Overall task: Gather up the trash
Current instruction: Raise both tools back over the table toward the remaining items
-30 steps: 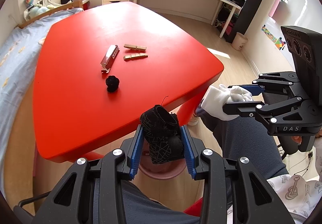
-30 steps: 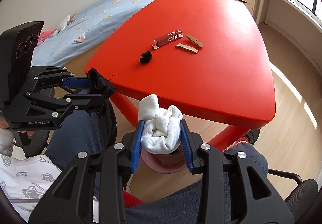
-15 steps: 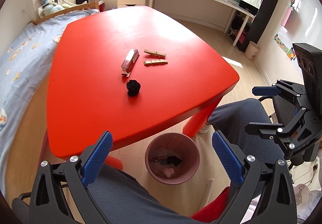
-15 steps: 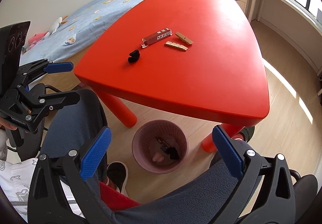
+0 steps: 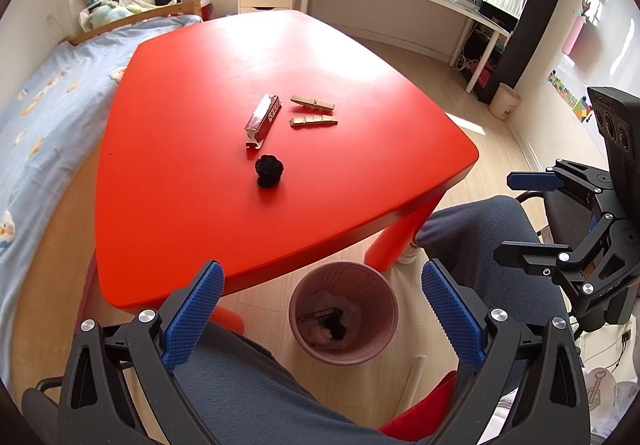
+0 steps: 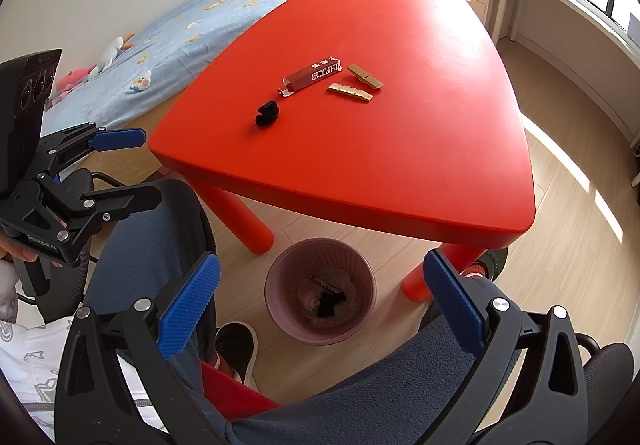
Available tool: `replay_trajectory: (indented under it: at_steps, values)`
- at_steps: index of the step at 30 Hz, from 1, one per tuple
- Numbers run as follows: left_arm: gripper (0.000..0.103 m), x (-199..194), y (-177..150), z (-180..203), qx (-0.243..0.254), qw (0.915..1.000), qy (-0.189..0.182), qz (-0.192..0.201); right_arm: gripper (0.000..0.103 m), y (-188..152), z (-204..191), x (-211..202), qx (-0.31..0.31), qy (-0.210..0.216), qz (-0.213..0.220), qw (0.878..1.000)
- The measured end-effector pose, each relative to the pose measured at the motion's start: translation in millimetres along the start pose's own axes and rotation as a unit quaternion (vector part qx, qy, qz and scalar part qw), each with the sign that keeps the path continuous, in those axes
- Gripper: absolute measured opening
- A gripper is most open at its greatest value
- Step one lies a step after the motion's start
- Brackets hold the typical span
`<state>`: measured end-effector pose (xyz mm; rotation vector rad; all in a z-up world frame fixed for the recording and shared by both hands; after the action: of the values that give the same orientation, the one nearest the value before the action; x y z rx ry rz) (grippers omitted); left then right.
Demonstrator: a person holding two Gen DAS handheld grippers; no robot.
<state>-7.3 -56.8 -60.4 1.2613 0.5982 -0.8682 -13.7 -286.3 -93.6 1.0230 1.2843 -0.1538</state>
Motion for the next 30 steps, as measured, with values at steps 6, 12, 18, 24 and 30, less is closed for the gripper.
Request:
replay_trajectory:
  at_steps: [6, 12, 18, 24, 30]
  values:
    - [0.095, -2.4, 2.5, -2.1, -0.003, 1.0, -0.001, 0.004, 0.1, 5.0, 1.4, -2.9, 0.0, 0.002, 0.006, 1.0]
    - [0.095, -3.8, 9.9, -4.5, -0.005, 0.9999, -0.001, 0.012, 0.1, 20.8, 4.1, -3.4, -0.006, 0.007, 0.012, 1.0]
    - [0.095, -4.4, 24.8, -9.9, -0.001, 0.9998, 0.005, 0.02, 0.1, 49.1, 10.0, 0.3, -0.017, 0.009, 0.023, 1.0]
    - [0.095, -0.8, 41.3, -18.6, -0.001, 0.9996, 0.01, 0.025, 0.1, 85.1, 16.9, 12.7, -0.036, 0.002, 0.031, 0.999]
    - [0.095, 11.9, 53.4, -27.1, 0.01, 0.9995, 0.023, 0.019, 0.1, 120.8, 25.4, 32.7, -0.052, 0.0, 0.028, 0.998]
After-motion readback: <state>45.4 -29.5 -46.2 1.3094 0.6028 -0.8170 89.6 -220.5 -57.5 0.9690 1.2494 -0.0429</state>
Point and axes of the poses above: each gripper's, at about its wrist camera, not at the fingertips, and x roughly the way its jaws point, z to its right, y to its top, the point moved 6 cm from there along x, roughly the way its jaws point, and after that the axes turned 7 degrees about -y, right-handed, at the moved point
